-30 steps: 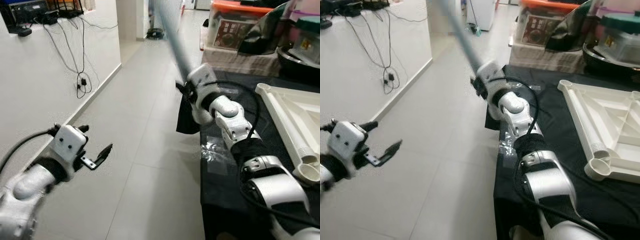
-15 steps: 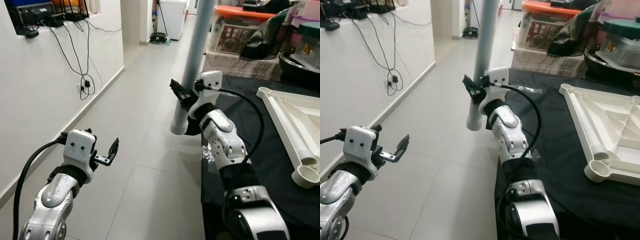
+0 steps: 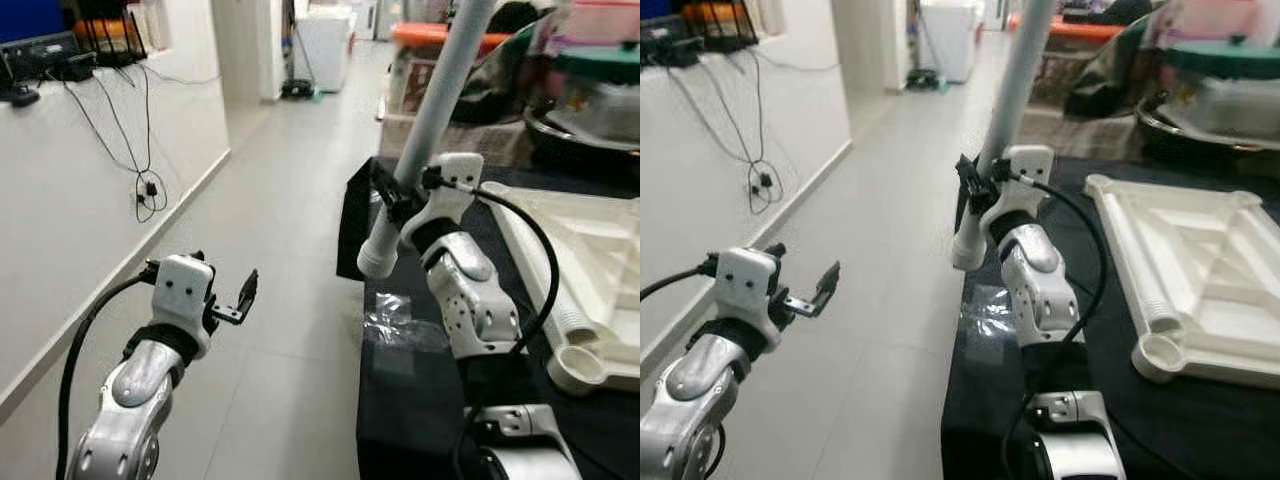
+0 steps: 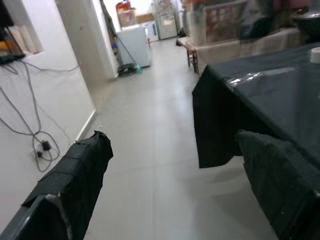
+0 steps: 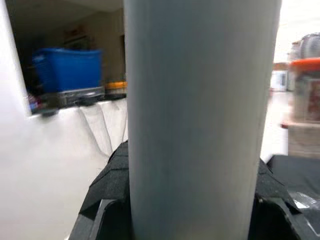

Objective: Building children table

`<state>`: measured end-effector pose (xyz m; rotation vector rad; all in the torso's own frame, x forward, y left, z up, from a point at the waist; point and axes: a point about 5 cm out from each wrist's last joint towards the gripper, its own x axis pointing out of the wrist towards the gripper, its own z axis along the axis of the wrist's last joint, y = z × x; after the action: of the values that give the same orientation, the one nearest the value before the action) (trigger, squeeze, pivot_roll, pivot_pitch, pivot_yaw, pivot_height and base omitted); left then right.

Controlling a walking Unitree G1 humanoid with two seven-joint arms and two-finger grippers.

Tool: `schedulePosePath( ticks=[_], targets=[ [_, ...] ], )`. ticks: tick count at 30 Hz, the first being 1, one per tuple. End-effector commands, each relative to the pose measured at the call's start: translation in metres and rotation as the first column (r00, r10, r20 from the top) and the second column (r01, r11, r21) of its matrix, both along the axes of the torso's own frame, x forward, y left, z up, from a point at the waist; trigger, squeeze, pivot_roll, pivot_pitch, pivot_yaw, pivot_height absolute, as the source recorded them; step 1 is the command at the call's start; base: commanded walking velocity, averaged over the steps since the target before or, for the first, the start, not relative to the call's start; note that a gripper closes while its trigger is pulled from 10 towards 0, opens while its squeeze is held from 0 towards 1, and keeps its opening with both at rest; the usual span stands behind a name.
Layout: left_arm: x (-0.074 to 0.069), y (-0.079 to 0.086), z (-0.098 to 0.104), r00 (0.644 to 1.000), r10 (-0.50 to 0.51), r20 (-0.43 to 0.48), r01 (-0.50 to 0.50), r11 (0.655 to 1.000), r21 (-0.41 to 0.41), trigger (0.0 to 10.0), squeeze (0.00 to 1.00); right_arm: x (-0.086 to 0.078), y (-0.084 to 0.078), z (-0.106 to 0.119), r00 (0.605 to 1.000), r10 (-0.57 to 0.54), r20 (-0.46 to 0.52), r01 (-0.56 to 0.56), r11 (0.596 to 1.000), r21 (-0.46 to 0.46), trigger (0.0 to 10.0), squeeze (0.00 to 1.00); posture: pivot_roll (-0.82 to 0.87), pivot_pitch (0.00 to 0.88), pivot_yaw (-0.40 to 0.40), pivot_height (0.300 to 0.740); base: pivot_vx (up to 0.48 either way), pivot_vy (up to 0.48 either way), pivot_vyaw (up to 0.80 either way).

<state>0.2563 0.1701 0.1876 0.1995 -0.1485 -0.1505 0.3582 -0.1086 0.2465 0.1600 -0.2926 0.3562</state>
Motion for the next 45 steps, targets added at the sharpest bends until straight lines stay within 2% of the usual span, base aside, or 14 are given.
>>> schedulePosePath(
  ticks=[1, 13, 18, 26, 28, 37, 38, 40, 44, 45],
  targets=[
    [0.000, -0.007, -0.001, 1.000, -0.017, 0.003, 0.017, 1.000, 0.005, 10.0, 0.00, -0.001, -0.013, 0.010, 0.998, -0.049, 0.034, 0.049, 0.999, -0.005, 10.0, 0.00, 0.01, 0.000, -0.058, 0.740, 0.251, -0.405, 0.00],
    [0.001, -0.013, -0.001, 0.999, -0.031, 0.025, 0.032, 0.999, -0.003, 10.0, 0.00, -0.003, -0.015, 0.016, 0.999, -0.020, 0.041, 0.021, 0.999, -0.029, 10.0, 0.00, 0.01, 0.000, -0.064, 0.740, 0.250, -0.405, 0.00],
    [0.002, -0.014, 0.001, 0.999, -0.029, 0.037, 0.029, 0.999, -0.022, 10.0, 0.00, -0.003, -0.013, 0.016, 0.999, 0.001, 0.033, 0.001, 0.999, -0.039, 10.0, 0.00, 0.01, 0.000, -0.068, 0.740, 0.000, -0.102, 0.00],
    [0.002, -0.013, 0.001, 0.999, -0.014, 0.046, 0.015, 1.000, -0.020, 10.0, 0.00, -0.003, -0.011, 0.014, 0.999, 0.035, 0.005, -0.035, 0.999, -0.040, 10.0, 0.00, 0.01, 0.000, -0.069, 0.740, 0.000, 0.000, -0.79],
    [0.003, -0.012, 0.002, 0.998, -0.005, 0.055, 0.005, 1.000, -0.013, 10.0, 0.00, -0.007, -0.006, 0.015, 0.996, 0.089, 0.024, -0.087, 0.994, -0.071, 10.0, 0.00, 0.01, 0.000, -0.067, 0.740, 0.000, 0.000, 0.00],
    [0.004, -0.014, -0.002, 0.999, 0.006, 0.045, -0.007, 1.000, 0.027, 10.0, 0.00, -0.011, 0.001, 0.011, 0.988, 0.152, 0.013, -0.151, 0.985, -0.087, 10.0, 0.00, 0.01, 0.000, -0.066, 0.740, 0.000, -0.280, 0.00],
    [0.005, -0.015, -0.002, 0.999, 0.008, 0.047, -0.009, 1.000, 0.026, 10.0, 0.00, -0.013, 0.004, 0.009, 0.985, 0.169, 0.017, -0.165, 0.976, -0.139, 10.0, 0.00, 0.01, 0.000, -0.067, 0.740, 0.000, -0.480, 0.80],
    [0.005, -0.016, -0.002, 0.999, 0.008, 0.048, -0.009, 1.000, 0.025, 10.0, 0.00, -0.014, 0.005, 0.008, 0.984, 0.177, 0.017, -0.172, 0.972, -0.160, 10.0, 0.00, 0.01, 0.000, -0.068, 0.740, 0.000, -0.480, 0.80],
    [0.006, -0.016, -0.002, 0.998, 0.012, 0.054, -0.013, 1.000, 0.018, 10.0, 0.00, -0.014, 0.006, 0.008, 0.982, 0.188, 0.015, -0.183, 0.971, -0.150, 10.0, 0.00, 0.01, 0.000, -0.070, 0.740, 0.000, -0.480, 0.80],
    [0.006, -0.016, -0.001, 0.998, 0.015, 0.062, -0.015, 1.000, 0.007, 10.0, 0.00, -0.013, 0.006, 0.007, 0.982, 0.187, 0.000, -0.185, 0.975, -0.122, 10.0, 0.00, 0.01, 0.000, -0.072, 0.740, 0.000, -0.480, 0.00]
  ],
)
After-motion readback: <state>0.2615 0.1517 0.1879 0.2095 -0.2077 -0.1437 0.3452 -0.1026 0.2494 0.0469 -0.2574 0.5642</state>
